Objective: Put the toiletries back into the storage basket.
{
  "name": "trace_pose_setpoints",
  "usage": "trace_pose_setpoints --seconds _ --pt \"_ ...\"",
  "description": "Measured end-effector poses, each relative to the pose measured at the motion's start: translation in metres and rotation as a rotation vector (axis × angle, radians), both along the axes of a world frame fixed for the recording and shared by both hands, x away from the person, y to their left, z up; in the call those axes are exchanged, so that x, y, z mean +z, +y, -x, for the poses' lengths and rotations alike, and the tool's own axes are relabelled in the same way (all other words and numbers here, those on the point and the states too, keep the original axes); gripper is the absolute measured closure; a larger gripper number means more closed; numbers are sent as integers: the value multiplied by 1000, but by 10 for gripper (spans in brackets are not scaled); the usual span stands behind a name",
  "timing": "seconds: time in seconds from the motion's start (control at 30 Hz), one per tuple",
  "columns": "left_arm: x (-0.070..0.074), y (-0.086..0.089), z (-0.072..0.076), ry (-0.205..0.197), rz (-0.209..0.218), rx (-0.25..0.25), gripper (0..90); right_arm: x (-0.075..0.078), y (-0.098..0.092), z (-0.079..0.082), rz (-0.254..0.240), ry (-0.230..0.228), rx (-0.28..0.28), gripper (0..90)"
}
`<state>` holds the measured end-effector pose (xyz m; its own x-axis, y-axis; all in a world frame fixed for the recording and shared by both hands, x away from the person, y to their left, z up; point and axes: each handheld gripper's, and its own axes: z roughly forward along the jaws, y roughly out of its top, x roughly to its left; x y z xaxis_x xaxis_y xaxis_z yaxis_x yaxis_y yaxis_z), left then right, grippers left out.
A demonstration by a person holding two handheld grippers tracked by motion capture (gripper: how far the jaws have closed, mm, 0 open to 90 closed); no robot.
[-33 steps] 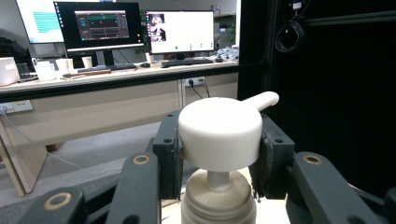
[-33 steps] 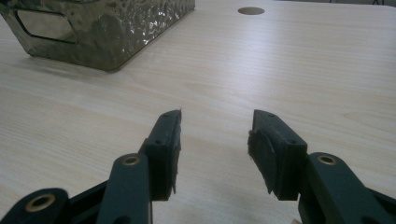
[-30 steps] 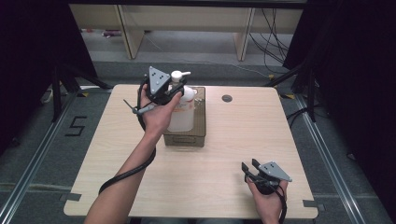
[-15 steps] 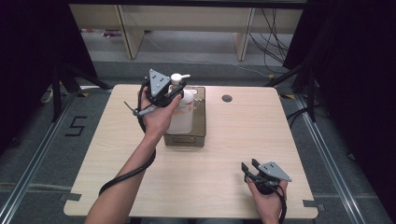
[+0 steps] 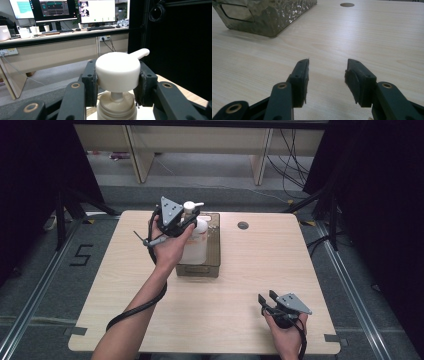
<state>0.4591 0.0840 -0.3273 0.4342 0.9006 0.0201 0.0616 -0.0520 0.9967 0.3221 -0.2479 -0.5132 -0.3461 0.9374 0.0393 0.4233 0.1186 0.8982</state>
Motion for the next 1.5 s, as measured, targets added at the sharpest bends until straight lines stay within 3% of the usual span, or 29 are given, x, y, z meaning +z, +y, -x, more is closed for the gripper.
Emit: trace_pose_setpoints --seconds 0.03,0.2,0.33,0.37,0.4,0.5,0.53,0.63,0.67,1.27,1.37,1.4,1.43,1.5 --pt "0 0 0 1 0 1 589 0 3 2 -35 28 -16 535" --pt "-4 0 1 7 -4 4 589 -1 4 1 -49 17 -14 534" --pt "-5 0 3 22 5 4 589 -1 1 0 -1 -10 -1 535" --pt "-6 0 3 21 5 5 589 -1 1 0 -3 -9 0 534" --pt "-6 1 3 8 -7 9 589 0 4 2 -39 33 -18 534" --pt "-6 2 3 7 -4 10 589 0 3 2 -29 23 -15 534" --pt "-7 2 4 5 -4 11 589 -1 1 0 0 -12 -3 534" --pt "-8 2 5 16 7 9 589 -1 1 0 -3 -10 -4 533" --pt "-8 1 6 17 8 9 589 0 4 2 -35 27 -18 533" --pt "-23 1 11 39 0 10 589 0 4 2 -33 26 -17 532" --pt "-25 2 11 28 -9 12 589 -1 4 1 -46 12 -13 533" --pt "-26 2 12 42 0 10 589 -1 4 2 -41 21 -16 533" --pt "-26 3 12 30 -12 13 589 -1 5 1 -50 17 -13 532" --pt "-28 2 13 43 2 11 589 0 4 2 -36 28 -16 532"
